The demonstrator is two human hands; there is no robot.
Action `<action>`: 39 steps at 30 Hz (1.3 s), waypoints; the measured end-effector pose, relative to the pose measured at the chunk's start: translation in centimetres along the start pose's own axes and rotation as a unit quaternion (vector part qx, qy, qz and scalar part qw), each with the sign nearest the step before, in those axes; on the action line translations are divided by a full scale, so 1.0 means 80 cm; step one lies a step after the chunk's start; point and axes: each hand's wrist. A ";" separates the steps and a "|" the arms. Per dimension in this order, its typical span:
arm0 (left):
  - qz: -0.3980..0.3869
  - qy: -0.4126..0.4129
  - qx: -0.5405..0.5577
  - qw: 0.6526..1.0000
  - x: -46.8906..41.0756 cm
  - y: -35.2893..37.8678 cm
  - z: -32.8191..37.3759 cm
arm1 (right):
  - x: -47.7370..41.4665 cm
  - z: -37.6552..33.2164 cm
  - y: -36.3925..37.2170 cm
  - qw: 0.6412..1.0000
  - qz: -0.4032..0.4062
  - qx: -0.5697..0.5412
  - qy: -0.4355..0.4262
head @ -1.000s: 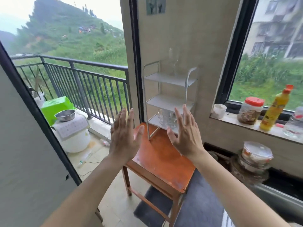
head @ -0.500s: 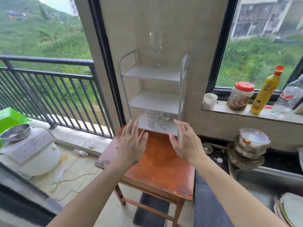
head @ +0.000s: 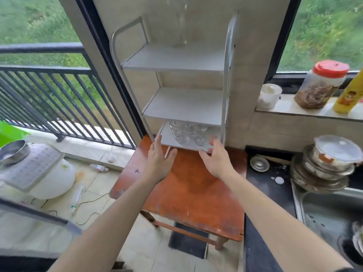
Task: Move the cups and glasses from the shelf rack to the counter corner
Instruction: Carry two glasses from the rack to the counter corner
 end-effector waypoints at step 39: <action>-0.025 0.029 0.247 0.968 -0.034 -0.005 -0.078 | 0.023 -0.034 0.086 0.954 0.216 -0.197 0.072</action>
Point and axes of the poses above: each hand's wrist, its own x-axis away from the middle knuckle, its own y-axis out of the palm, z = x × y, and after that the axes turned 6 degrees about x, right-handed
